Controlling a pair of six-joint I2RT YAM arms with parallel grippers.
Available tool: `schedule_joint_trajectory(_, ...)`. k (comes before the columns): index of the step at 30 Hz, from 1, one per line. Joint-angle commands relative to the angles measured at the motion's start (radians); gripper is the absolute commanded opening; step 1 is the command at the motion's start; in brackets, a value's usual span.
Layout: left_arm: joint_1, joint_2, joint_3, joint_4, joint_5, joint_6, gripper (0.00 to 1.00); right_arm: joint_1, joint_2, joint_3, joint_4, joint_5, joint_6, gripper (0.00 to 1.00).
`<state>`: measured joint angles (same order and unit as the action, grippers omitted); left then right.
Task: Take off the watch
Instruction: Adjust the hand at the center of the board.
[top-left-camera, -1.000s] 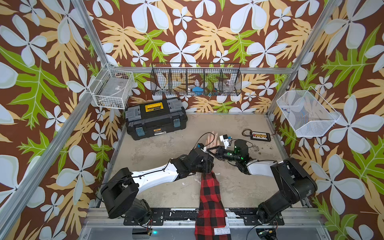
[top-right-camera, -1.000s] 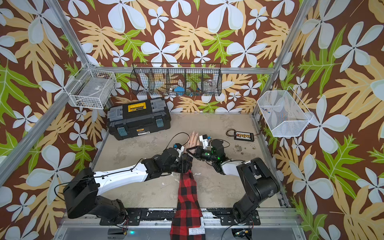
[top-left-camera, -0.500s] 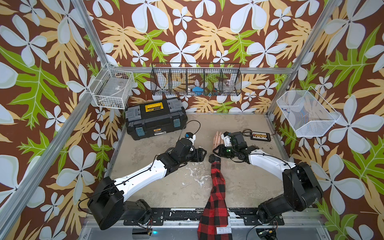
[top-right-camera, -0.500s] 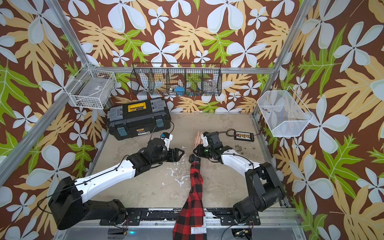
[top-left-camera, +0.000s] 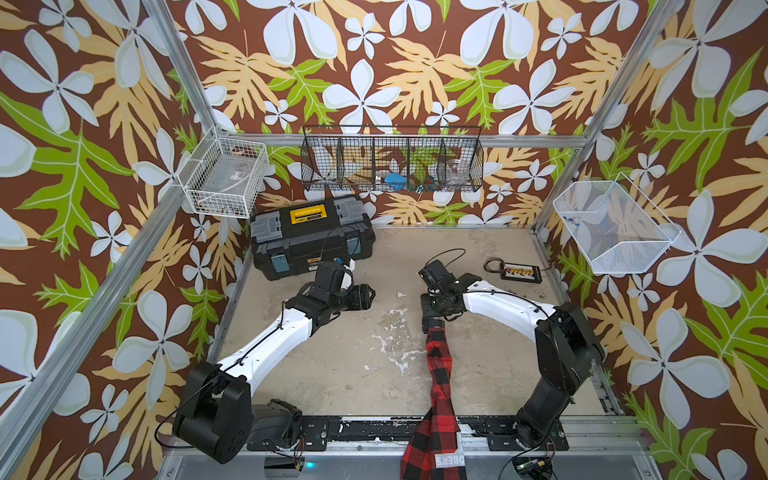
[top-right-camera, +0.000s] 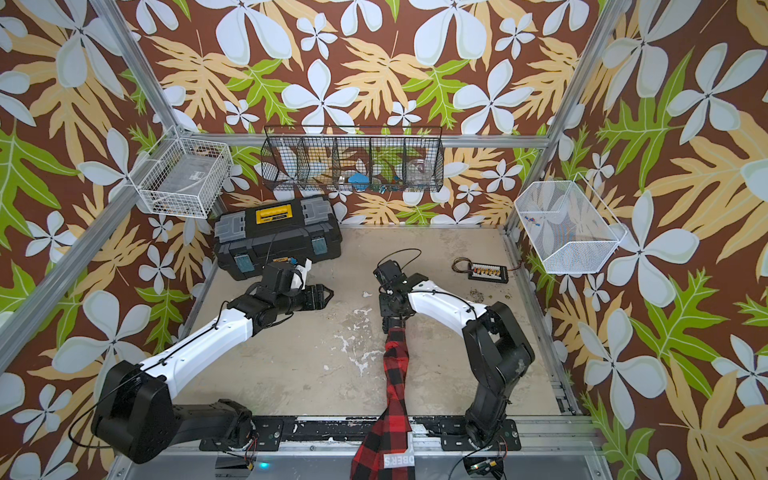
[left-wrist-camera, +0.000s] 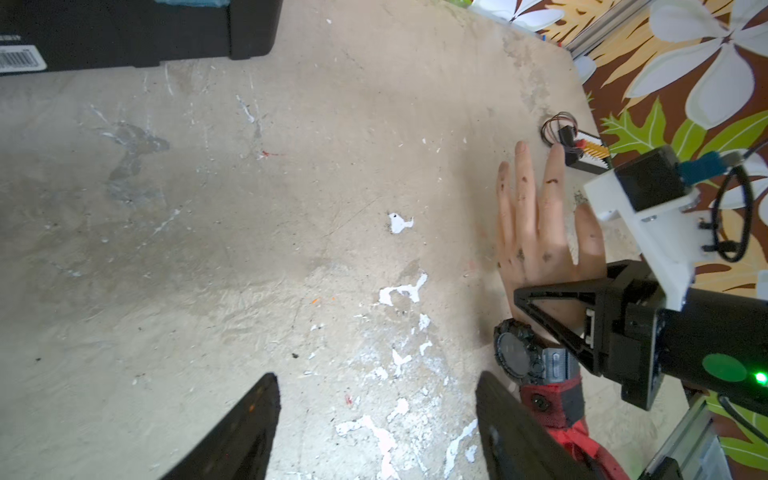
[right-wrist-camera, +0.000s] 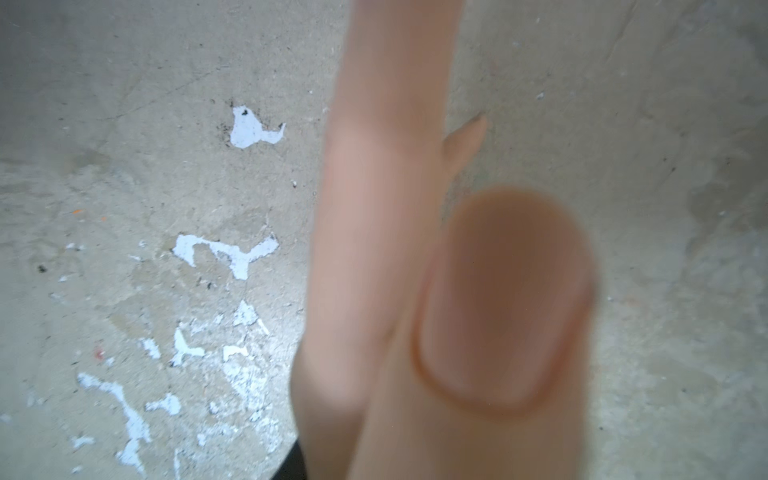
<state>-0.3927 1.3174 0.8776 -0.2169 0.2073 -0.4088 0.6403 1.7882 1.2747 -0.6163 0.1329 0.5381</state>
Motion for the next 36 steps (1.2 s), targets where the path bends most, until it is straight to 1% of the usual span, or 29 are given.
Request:
schedule_joint_trajectory(1,0.006,0.000,0.011,-0.042,0.008,0.050,0.76,0.034,0.049,0.072,-0.092,0.191,-0.016,0.30)
schedule_joint_trajectory(4,0.009,-0.012,0.003,-0.056,-0.010,0.062,0.76,0.073,0.112,0.157,-0.168,0.285,-0.008,0.30)
schedule_joint_trajectory(7,0.012,-0.019,-0.003,-0.068,-0.029,0.070,0.76,0.104,0.168,0.222,-0.234,0.354,-0.001,0.30)
schedule_joint_trajectory(11,0.015,-0.036,-0.009,-0.076,-0.062,0.068,0.76,0.135,0.239,0.279,-0.307,0.433,0.021,0.33)
schedule_joint_trajectory(12,0.017,-0.039,-0.011,-0.077,-0.073,0.068,0.77,0.145,0.258,0.294,-0.321,0.448,0.026,0.36)
schedule_joint_trajectory(15,0.021,-0.047,-0.014,-0.081,-0.083,0.068,0.77,0.164,0.299,0.326,-0.331,0.446,0.035,0.38)
schedule_joint_trajectory(21,0.023,-0.060,-0.021,-0.082,-0.102,0.065,0.77,0.208,0.348,0.413,-0.353,0.433,0.043,0.48)
schedule_joint_trajectory(24,0.026,-0.066,-0.023,-0.085,-0.113,0.065,0.78,0.224,0.352,0.444,-0.354,0.397,0.043,0.54)
schedule_joint_trajectory(28,0.029,-0.072,-0.023,-0.084,-0.126,0.064,0.78,0.239,0.320,0.446,-0.307,0.296,0.046,0.54)
schedule_joint_trajectory(32,0.029,-0.079,-0.025,-0.084,-0.135,0.061,0.78,0.242,0.254,0.390,-0.205,0.119,0.053,0.54)
schedule_joint_trajectory(36,0.028,-0.084,-0.029,-0.080,-0.134,0.057,0.78,0.236,0.188,0.315,-0.086,-0.047,0.074,0.57)
